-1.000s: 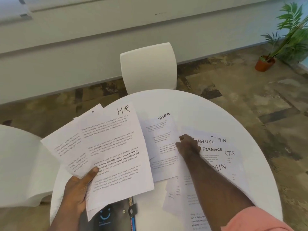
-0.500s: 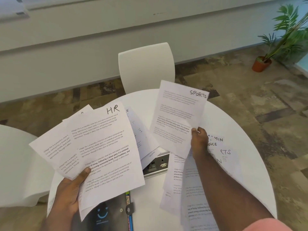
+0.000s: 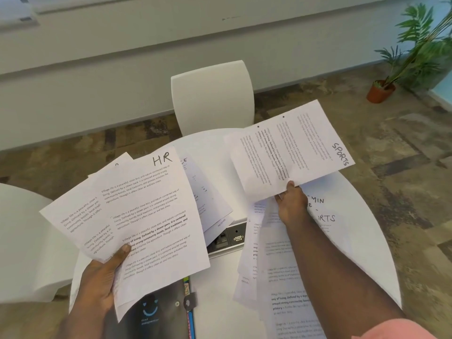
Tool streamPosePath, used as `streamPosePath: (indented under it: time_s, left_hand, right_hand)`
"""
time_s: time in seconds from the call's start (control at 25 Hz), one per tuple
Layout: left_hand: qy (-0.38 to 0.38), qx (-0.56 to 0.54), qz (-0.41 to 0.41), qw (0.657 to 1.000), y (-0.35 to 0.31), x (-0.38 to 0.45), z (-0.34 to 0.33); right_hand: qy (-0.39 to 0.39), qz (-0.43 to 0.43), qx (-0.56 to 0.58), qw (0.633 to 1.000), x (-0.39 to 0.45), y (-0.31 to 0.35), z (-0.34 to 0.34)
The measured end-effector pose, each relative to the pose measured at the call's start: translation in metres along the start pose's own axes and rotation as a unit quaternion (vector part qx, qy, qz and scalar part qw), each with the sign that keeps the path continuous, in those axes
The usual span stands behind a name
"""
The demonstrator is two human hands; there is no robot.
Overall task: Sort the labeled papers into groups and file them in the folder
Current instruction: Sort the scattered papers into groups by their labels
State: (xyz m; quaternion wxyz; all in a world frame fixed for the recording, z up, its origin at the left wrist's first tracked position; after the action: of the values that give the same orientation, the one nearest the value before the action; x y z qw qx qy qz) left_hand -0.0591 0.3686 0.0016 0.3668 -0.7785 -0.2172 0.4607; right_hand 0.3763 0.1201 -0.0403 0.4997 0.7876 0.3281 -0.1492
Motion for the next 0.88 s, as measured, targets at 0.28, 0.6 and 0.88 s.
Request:
streamPosePath:
  time_s: [0.28, 0.6, 0.88]
  left_hand:
    - [0.004, 0.000, -0.009, 1.000, -0.005, 0.001, 0.002]
    - [0.009, -0.006, -0.006, 1.000, -0.004, 0.008, -0.003]
    - [0.022, 0.001, -0.004, 1.000, -0.001, 0.013, -0.017]
  right_hand:
    - [0.094, 0.036, 0.016, 0.995, -0.011, 0.041, -0.025]
    - [-0.043, 0.063, -0.529, 0.845, -0.049, 0.061, 0.105]
    - [-0.025, -0.042, -0.601, 0.798, -0.097, 0.010, 0.182]
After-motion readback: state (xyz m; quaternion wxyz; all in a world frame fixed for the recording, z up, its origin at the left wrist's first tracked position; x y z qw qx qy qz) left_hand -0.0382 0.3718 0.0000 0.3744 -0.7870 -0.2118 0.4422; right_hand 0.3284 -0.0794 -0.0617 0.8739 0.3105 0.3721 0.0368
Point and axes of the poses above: each hand's wrist, its own x-axis towards the middle knuckle, its own z-axis out of the back of the hand, y = z × x, the point moved 10 cm from there along x, towards the middle knuckle, and after that the axes turned 15 degrees about y, right-handed, at the moved point
